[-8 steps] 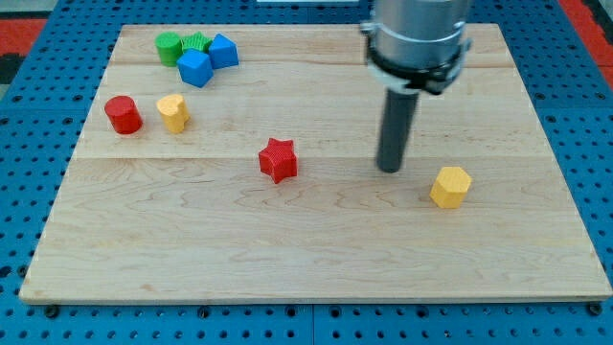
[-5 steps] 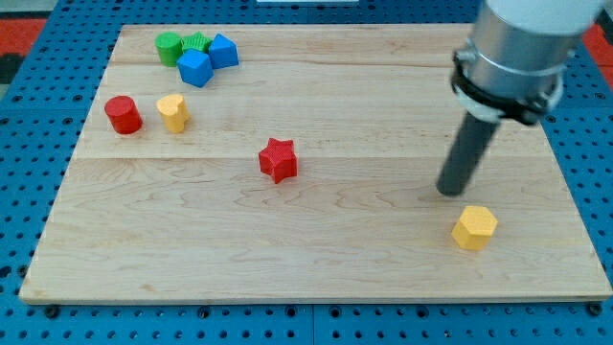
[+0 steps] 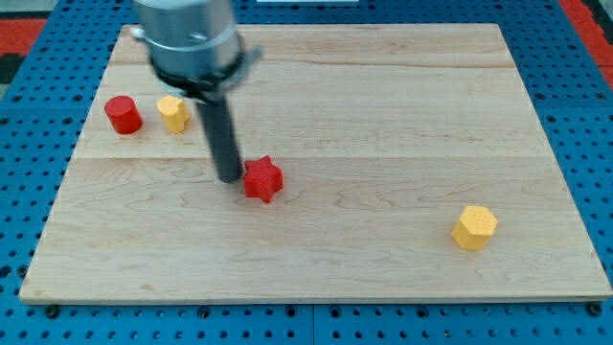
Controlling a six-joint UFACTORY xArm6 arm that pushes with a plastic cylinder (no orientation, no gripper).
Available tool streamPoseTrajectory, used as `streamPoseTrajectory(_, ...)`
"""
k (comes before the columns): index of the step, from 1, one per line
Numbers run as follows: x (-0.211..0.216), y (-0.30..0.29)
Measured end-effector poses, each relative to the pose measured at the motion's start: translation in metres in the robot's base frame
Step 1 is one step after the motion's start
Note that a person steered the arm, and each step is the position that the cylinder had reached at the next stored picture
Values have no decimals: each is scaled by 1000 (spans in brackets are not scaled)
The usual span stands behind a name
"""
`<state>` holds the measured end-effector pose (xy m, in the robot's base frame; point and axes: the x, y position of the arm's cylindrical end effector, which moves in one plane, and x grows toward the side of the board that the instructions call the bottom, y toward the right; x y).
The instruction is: Place the red star into the yellow hexagon
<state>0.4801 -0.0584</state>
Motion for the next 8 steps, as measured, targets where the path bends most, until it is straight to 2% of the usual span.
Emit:
streamPoseTrajectory(1, -2, 68)
streamPoseTrajectory(3, 55, 110)
streamPoseTrajectory(6, 58, 162)
streamPoseTrajectory(7, 49, 120)
streamPoseTrajectory(8, 47, -7)
